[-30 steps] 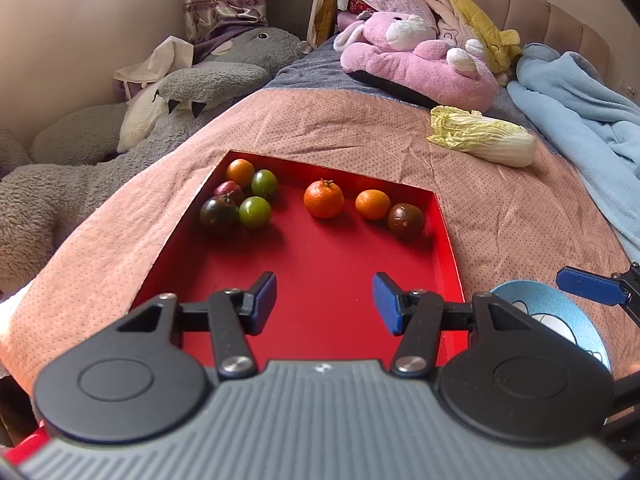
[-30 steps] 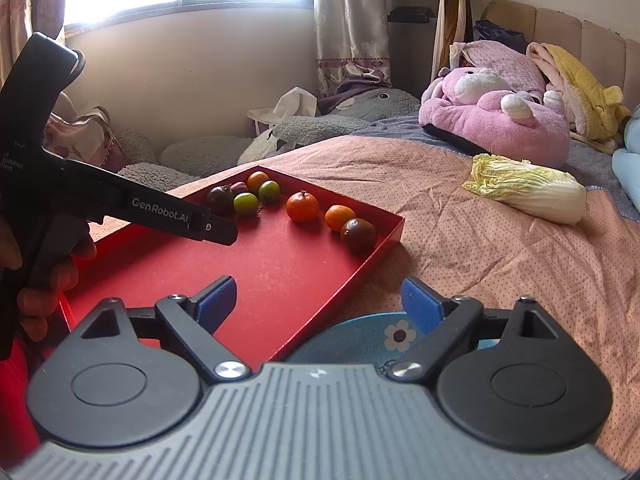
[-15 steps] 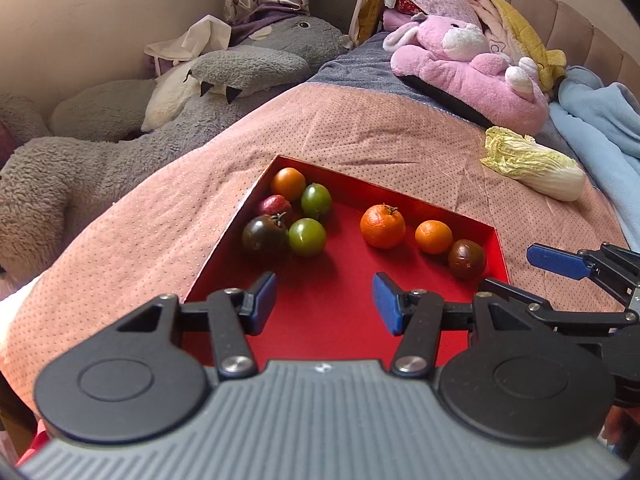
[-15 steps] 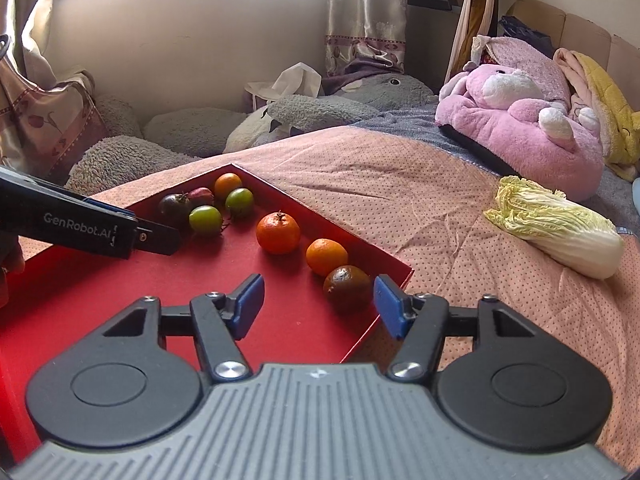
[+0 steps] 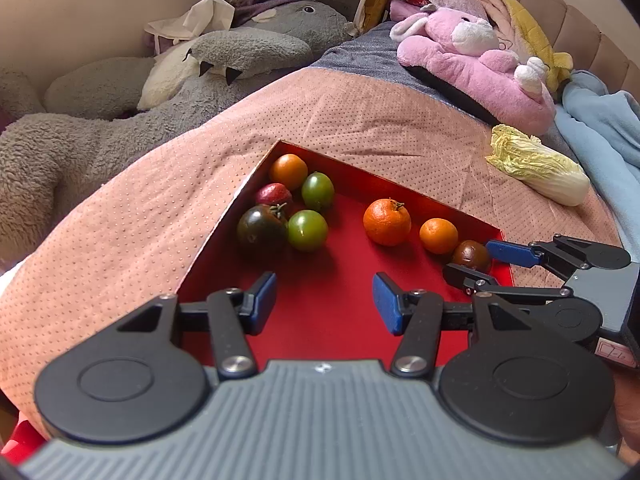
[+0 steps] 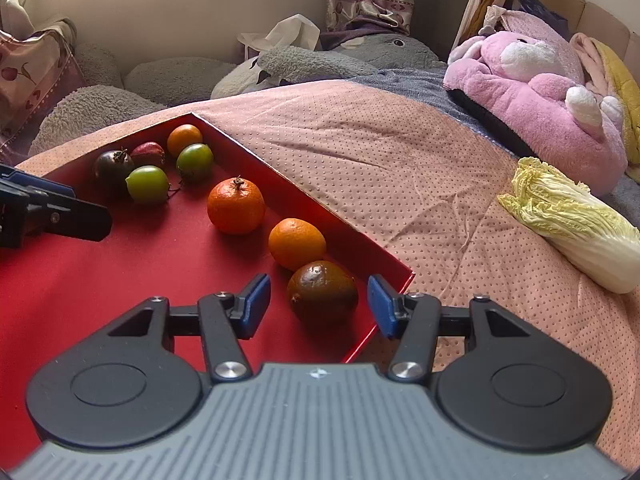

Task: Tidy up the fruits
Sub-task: 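Move both open tools back over the red tray, then close the right tool on a dark brown tomato in the tray, then close the left tool on a tangerine in the tray, then carry the brown tomato toward the blue plate with the right tool while the left tool carries the tangerine, then lower the dark brown tomato onto the blue plate with the right tool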

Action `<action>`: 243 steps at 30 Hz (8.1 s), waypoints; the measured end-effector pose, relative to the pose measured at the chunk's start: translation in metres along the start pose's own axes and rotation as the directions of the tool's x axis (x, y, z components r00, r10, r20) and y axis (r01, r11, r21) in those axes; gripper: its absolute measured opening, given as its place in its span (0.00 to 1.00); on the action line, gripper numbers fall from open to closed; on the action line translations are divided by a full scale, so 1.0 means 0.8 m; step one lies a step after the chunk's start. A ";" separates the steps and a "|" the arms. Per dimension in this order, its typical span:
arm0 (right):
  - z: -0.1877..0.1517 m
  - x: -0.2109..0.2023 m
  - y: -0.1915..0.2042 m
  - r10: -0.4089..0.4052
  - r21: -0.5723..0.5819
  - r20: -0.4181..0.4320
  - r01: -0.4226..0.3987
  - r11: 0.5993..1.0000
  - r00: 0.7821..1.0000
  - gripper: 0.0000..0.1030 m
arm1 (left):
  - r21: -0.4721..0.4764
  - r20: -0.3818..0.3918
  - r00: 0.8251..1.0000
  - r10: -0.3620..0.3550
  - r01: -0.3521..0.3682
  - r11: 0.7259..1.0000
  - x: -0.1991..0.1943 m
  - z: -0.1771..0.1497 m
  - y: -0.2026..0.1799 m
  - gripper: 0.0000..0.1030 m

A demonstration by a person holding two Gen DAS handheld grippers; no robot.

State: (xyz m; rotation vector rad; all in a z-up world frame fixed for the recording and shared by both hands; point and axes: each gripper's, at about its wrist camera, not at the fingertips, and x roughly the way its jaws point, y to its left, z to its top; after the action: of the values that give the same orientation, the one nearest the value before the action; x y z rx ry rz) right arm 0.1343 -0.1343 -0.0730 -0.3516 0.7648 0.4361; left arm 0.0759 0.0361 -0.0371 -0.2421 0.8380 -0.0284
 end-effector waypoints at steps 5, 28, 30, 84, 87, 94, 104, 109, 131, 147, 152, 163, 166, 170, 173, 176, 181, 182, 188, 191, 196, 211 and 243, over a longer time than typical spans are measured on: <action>0.003 0.011 -0.001 0.005 -0.006 -0.017 -0.005 1.000 1.000 0.53 | 0.001 -0.006 1.000 0.000 0.000 1.000 0.001 -0.001 0.000 0.54; -0.048 -0.066 0.022 0.136 0.050 0.034 -0.138 0.989 0.990 0.44 | 0.229 -0.005 0.998 -0.068 0.067 0.971 0.050 0.015 -0.050 0.54; -0.052 -0.071 0.026 0.140 0.047 0.042 -0.142 0.989 0.989 0.44 | 0.232 -0.015 0.997 -0.073 0.074 0.970 0.058 0.018 -0.052 0.54; -0.070 -0.116 0.061 0.180 0.077 0.072 -0.186 0.980 0.981 0.44 | 0.208 -0.010 0.996 -0.086 0.086 0.974 0.048 0.013 -0.044 0.41; -0.071 -0.127 0.069 0.187 0.071 0.079 -0.192 0.979 0.979 0.44 | 0.198 -0.005 0.998 -0.068 0.068 0.978 0.039 0.009 -0.037 0.41; -0.082 -0.147 0.083 0.202 0.069 0.079 -0.208 0.976 0.976 0.44 | 0.209 0.007 0.999 -0.038 0.036 0.977 0.016 -0.003 -0.031 0.41; -0.086 -0.170 0.083 0.211 0.076 0.105 -0.219 0.973 0.972 0.44 | 0.192 0.024 1.000 -0.005 0.000 0.981 -0.006 -0.015 -0.024 0.41; -0.088 -0.177 0.079 0.211 0.082 0.117 -0.221 0.972 0.970 0.44 | 0.193 0.028 1.000 -0.008 0.003 0.981 -0.014 -0.023 -0.028 0.41; -0.123 -0.207 0.034 0.161 0.157 0.134 -0.181 0.971 0.978 0.44 | 0.268 0.040 0.997 -0.068 0.055 0.962 -0.036 -0.059 -0.080 0.41; -0.167 -0.230 -0.012 0.077 0.221 0.089 -0.095 0.971 0.993 0.44 | 0.322 0.019 0.984 -0.179 0.163 0.933 -0.042 -0.083 -0.131 0.41; -0.180 -0.236 -0.023 0.053 0.240 0.071 -0.069 0.968 0.996 0.44 | 0.344 0.001 0.978 -0.207 0.194 0.919 -0.043 -0.095 -0.145 0.41; -0.190 -0.248 -0.034 0.018 0.233 0.038 -0.026 0.972 0.999 0.44 | 0.373 0.001 0.967 -0.253 0.235 0.898 -0.050 -0.111 -0.168 0.41; -0.193 -0.250 -0.036 0.007 0.235 0.026 -0.013 0.972 1.000 0.44 | 0.375 0.000 0.966 -0.257 0.238 0.896 -0.050 -0.112 -0.169 0.41; -0.196 -0.253 -0.041 0.001 0.249 0.013 -0.004 0.969 1.000 0.44 | 0.408 -0.010 0.964 -0.264 0.245 0.879 -0.049 -0.118 -0.177 0.41; -0.194 -0.255 -0.043 -0.005 0.246 0.006 0.003 0.969 1.000 0.44 | 0.451 -0.017 0.963 -0.267 0.246 0.858 -0.048 -0.126 -0.185 0.41; -0.192 -0.256 -0.043 -0.009 0.242 0.001 0.008 0.970 1.000 0.44 | 0.471 -0.017 0.961 -0.276 0.251 0.846 -0.051 -0.130 -0.187 0.41; -0.192 -0.252 -0.039 -0.005 0.238 -0.011 0.008 0.971 1.000 0.44 | 0.462 -0.014 0.958 -0.287 0.261 0.847 -0.053 -0.129 -0.184 0.41; -0.192 -0.251 -0.038 -0.003 0.237 -0.015 0.006 0.972 1.000 0.44 | 0.461 -0.015 0.957 -0.289 0.263 0.847 -0.053 -0.129 -0.185 0.41; -0.191 -0.248 -0.034 0.003 0.228 -0.022 0.002 0.974 1.000 0.44 | 0.477 -0.019 0.957 -0.290 0.264 0.839 -0.051 -0.130 -0.189 0.41; -0.191 -0.247 -0.035 0.003 0.231 -0.024 0.003 0.973 1.000 0.44 | 0.482 -0.023 0.956 -0.292 0.267 0.835 -0.050 -0.131 -0.190 0.41; -0.192 -0.246 -0.038 0.002 0.234 -0.029 0.005 0.972 1.000 0.44 | 0.475 -0.029 0.955 -0.295 0.273 0.837 -0.048 -0.131 -0.191 0.41; -0.195 -0.243 -0.043 -0.001 0.244 -0.035 0.010 0.970 0.999 0.44 | 0.472 -0.071 0.952 -0.299 0.296 0.830 -0.039 -0.135 -0.194 0.41; -0.203 -0.243 -0.059 -0.032 0.286 -0.026 0.038 0.957 0.999 0.44 | 0.517 -0.171 0.906 -0.387 0.417 0.747 -0.054 -0.156 -0.197 0.41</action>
State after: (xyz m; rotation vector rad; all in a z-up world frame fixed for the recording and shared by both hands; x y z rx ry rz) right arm -0.0616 -0.2971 -0.0336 -0.0979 0.8284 0.2830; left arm -0.0342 -0.1366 -0.0502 0.1253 0.7835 -0.6822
